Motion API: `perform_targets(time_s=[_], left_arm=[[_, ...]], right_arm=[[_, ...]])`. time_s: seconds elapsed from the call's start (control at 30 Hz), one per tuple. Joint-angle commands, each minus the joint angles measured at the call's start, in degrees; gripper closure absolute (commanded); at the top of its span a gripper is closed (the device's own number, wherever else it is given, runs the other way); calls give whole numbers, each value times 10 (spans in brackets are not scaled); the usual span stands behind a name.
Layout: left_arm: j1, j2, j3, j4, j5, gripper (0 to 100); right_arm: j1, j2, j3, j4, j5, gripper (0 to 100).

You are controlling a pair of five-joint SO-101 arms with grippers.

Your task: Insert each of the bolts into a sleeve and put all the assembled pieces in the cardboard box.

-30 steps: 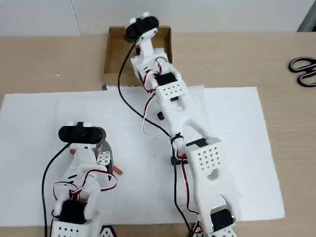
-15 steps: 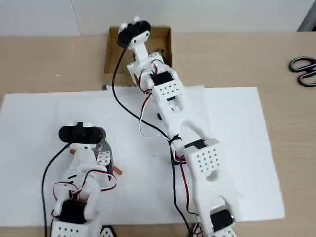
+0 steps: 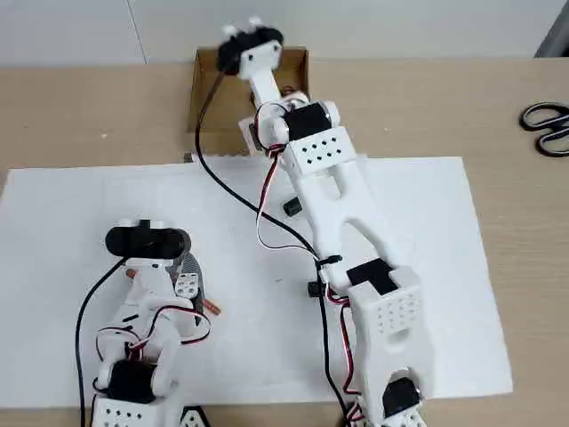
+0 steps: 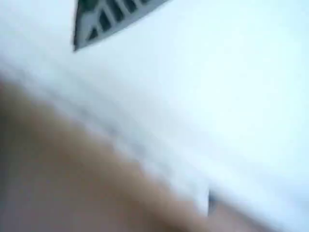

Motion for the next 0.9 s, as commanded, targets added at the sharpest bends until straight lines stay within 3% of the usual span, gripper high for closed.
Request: perform_targets(time_s=[0.0,0.17,0.33,0.87], left_arm=[[-3,-5,-4,-11,-1,994],[-2,-5,-4,-11,47,994],[-3,-5,-3,-10,55,994],[-3,-5,-3,-7,55,994]], right_arm=[[0,-46,-28,95,-66,768],[0,-46,-28,197,-146,768],[0,-48,-28,233,-237,768],[11,-33,-27,116,-456,768]])
